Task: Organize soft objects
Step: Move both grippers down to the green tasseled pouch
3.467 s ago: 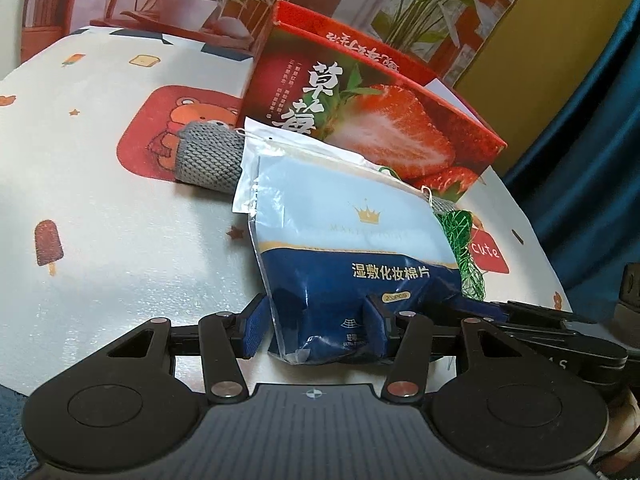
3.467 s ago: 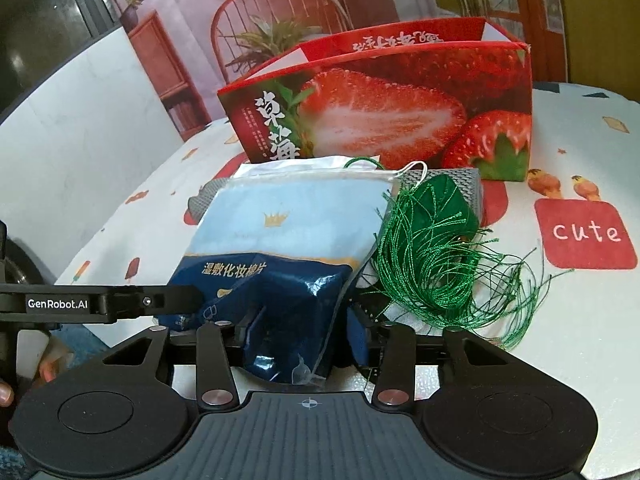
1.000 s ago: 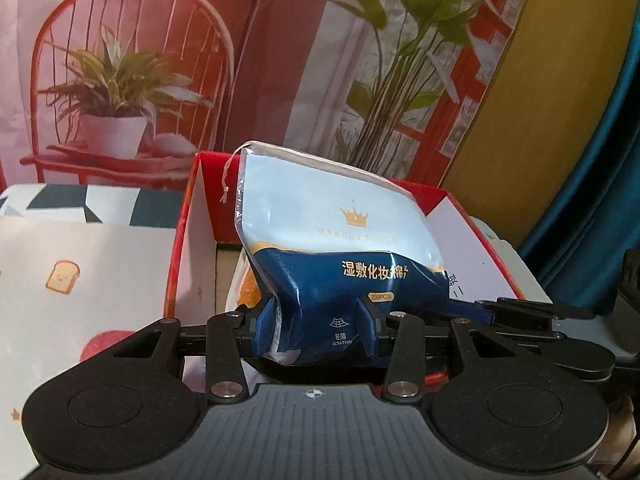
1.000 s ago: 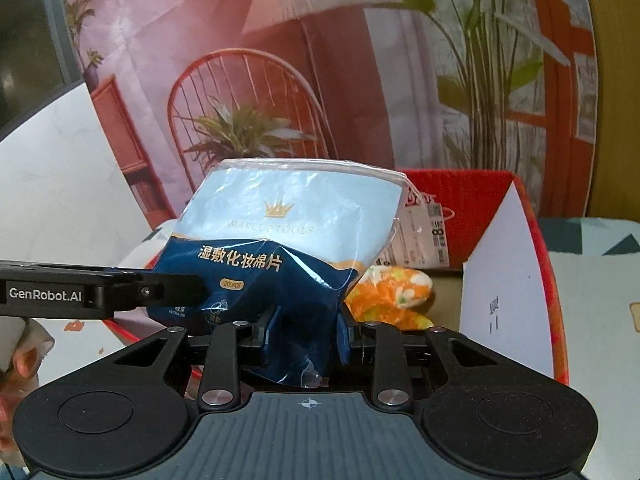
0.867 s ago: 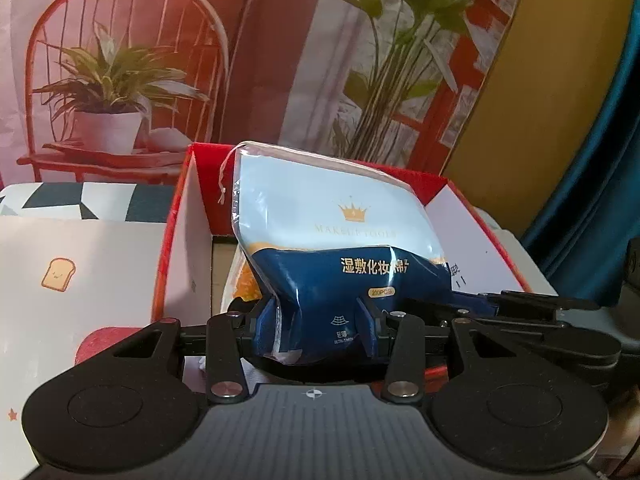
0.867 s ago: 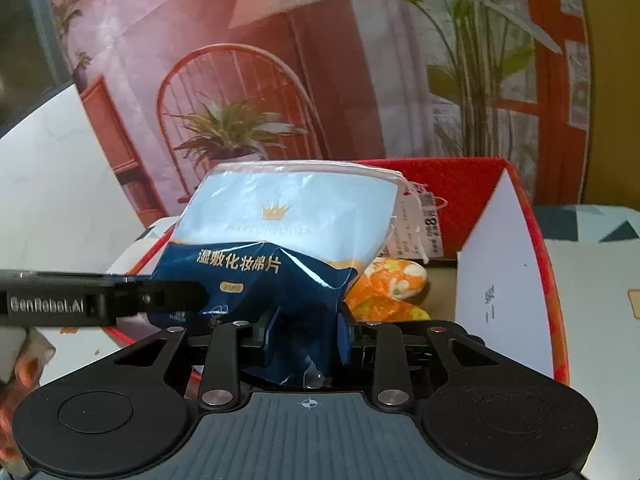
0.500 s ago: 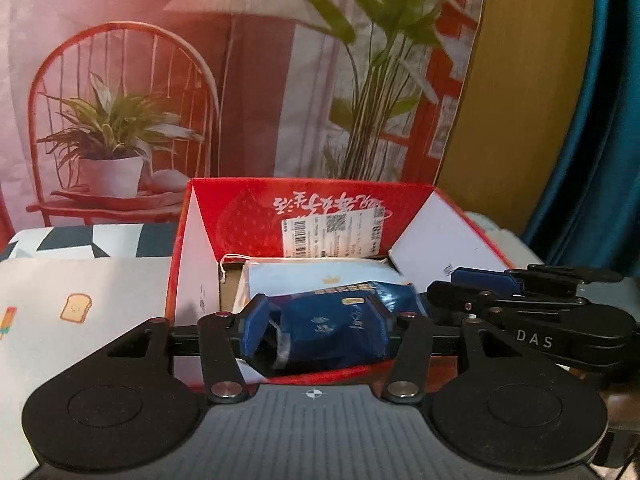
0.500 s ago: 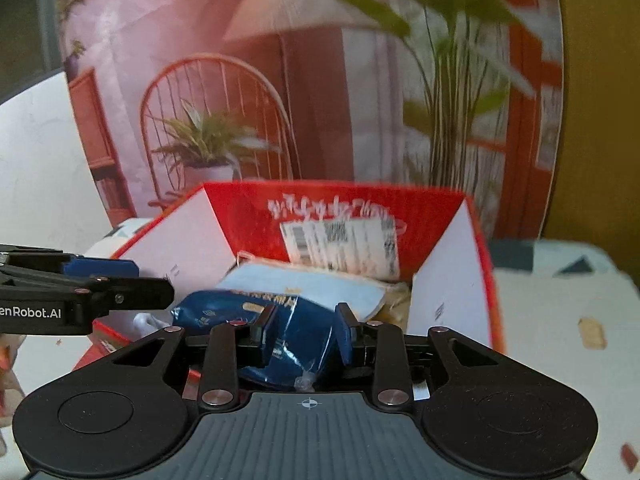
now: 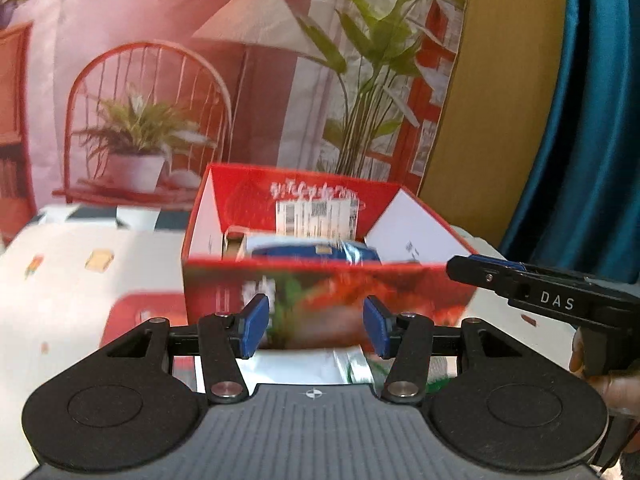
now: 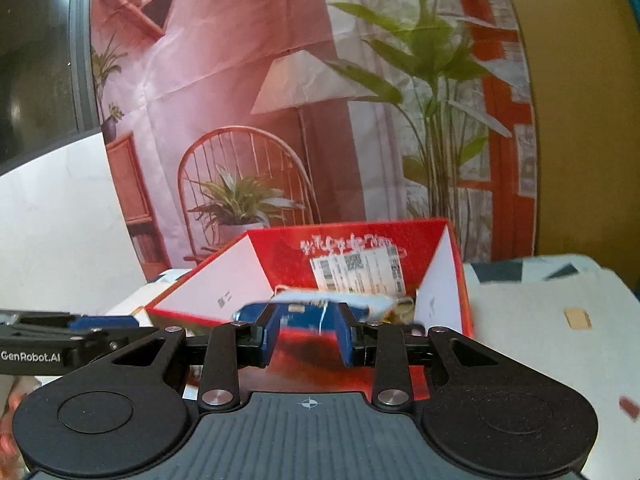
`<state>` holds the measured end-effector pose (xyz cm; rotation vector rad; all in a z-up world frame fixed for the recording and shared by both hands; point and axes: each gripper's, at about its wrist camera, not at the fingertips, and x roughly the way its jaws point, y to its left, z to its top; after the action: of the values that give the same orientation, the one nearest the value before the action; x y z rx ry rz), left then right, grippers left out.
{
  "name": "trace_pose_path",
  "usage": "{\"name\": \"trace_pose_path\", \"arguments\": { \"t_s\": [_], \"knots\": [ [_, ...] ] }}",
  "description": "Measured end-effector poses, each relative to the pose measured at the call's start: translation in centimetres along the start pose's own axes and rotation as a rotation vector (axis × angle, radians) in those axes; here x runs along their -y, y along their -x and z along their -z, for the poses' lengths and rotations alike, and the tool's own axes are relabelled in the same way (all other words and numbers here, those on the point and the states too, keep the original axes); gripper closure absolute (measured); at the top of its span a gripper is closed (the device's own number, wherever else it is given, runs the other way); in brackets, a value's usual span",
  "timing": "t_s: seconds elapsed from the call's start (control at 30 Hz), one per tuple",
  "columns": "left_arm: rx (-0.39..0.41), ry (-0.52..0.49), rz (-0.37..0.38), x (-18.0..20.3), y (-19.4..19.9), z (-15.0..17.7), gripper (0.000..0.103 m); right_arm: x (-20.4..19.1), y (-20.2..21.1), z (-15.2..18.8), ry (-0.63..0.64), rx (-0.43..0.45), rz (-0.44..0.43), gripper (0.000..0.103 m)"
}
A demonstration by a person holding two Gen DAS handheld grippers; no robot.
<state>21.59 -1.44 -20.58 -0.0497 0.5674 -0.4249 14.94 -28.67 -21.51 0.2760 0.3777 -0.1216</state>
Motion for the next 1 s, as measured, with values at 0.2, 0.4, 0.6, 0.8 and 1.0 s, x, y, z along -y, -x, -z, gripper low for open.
{"name": "trace_pose_path", "arguments": {
  "t_s": [0.2, 0.4, 0.6, 0.8, 1.0],
  "knots": [
    [-0.045, 0.058, -0.006, 0.0, 0.5, 3.3, 0.049, 0.0, 2.3, 4.3, 0.003, -0.058, 0.043, 0.074],
    [-0.09, 0.117, 0.0, -0.2, 0.6, 5.1, 0.05, 0.3, 3.5, 8.4, -0.045, -0.131, 0.086, 0.074],
    [-0.091, 0.119, 0.022, 0.0, 0.7, 5.3, 0.05, -0.2, 3.7, 10.0, -0.035, -0.159, 0.087, 0.068],
    [-0.136, 0.144, 0.057, 0.2, -0.8, 6.0, 0.05, 0.2, 3.0, 10.6, -0.041, -0.183, 0.074, 0.067],
    [-0.178, 0.145, 0.093, 0.9, -2.8, 6.0, 0.05, 1.1, 2.4, 11.5, -0.074, -0.197, 0.055, 0.06]
  ]
}}
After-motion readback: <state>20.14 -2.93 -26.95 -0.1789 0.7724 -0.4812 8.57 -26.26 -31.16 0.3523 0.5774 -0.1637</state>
